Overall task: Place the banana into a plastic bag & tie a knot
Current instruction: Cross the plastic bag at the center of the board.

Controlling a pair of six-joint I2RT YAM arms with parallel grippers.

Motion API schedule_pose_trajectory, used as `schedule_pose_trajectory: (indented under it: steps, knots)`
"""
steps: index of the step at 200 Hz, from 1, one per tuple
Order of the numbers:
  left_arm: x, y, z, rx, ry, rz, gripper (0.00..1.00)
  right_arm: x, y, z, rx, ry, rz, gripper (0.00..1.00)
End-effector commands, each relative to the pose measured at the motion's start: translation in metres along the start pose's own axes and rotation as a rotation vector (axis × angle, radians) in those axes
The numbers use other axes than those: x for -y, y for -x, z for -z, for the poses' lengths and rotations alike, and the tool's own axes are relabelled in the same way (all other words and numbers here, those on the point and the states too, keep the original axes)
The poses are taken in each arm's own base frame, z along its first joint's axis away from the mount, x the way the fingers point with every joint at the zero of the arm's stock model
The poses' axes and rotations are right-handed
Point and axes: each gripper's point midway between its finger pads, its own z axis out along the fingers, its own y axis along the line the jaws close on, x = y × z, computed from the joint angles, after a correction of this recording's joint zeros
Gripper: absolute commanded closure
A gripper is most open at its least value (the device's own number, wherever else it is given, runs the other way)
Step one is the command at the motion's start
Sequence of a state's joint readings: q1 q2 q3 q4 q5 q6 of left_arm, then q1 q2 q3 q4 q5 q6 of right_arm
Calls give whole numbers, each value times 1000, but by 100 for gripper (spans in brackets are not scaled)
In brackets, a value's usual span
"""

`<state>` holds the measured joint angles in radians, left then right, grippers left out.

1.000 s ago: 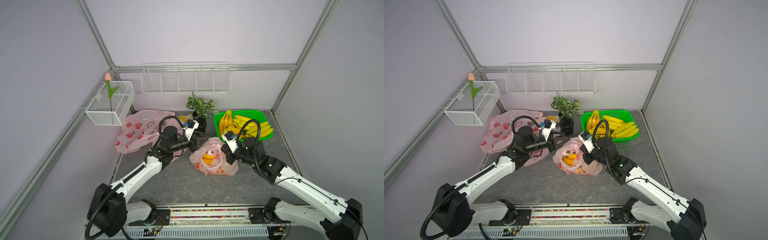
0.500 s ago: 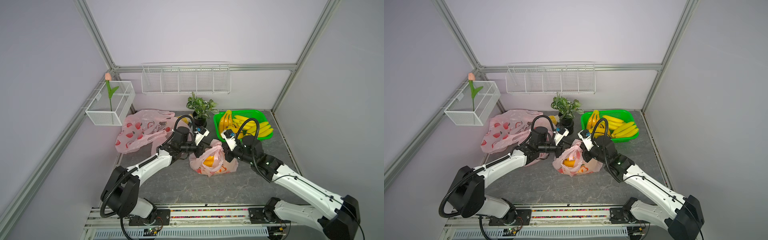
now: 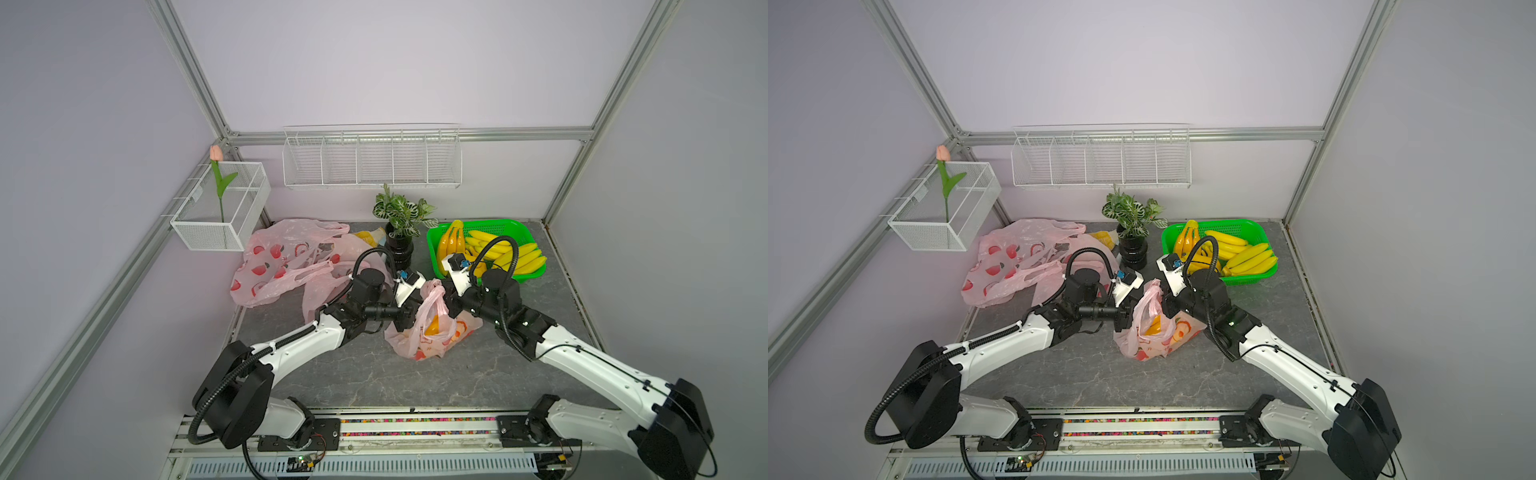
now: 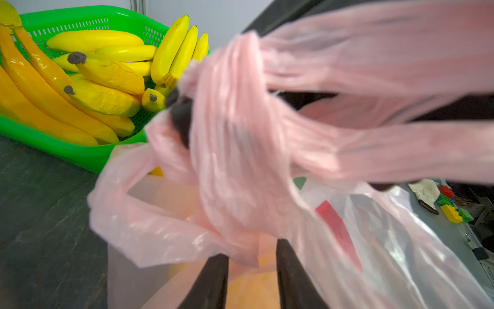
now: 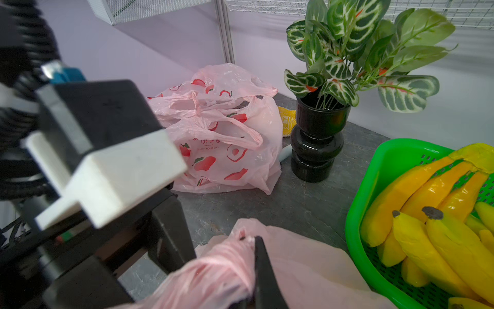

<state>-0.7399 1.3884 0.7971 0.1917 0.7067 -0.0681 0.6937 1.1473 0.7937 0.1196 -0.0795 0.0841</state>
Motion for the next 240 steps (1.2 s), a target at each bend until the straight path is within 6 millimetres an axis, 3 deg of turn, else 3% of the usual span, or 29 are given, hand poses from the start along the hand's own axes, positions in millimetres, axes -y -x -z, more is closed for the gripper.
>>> schedule_pose_trajectory:
  steps: [1, 41, 70, 92, 128, 165, 208, 240]
  knots:
    - [12, 18, 2, 78, 9, -40, 69, 3, 11, -4, 79, 13, -57, 93]
    - [14, 12, -4, 109, 26, -17, 72, 0, 5, -10, 106, 79, -123, 93]
    - [8, 1, 1, 126, 75, -4, 74, 3, 5, -8, 153, 103, -171, 94]
    - [11, -10, -7, 97, 65, -1, 78, 1, 5, -12, 170, 161, -212, 93]
    - [16, -14, -20, 89, 50, 2, 85, -7, 3, -19, 174, 233, -236, 93]
    - [17, -13, -25, 86, 51, 8, 87, -6, 1, -21, 167, 260, -256, 93]
    - [17, -12, 1, 94, 146, 26, 69, 1, -9, -18, 153, 258, -266, 93]
    - [16, -22, 34, 118, 245, 67, 55, -1, -16, -19, 133, 274, -256, 94]
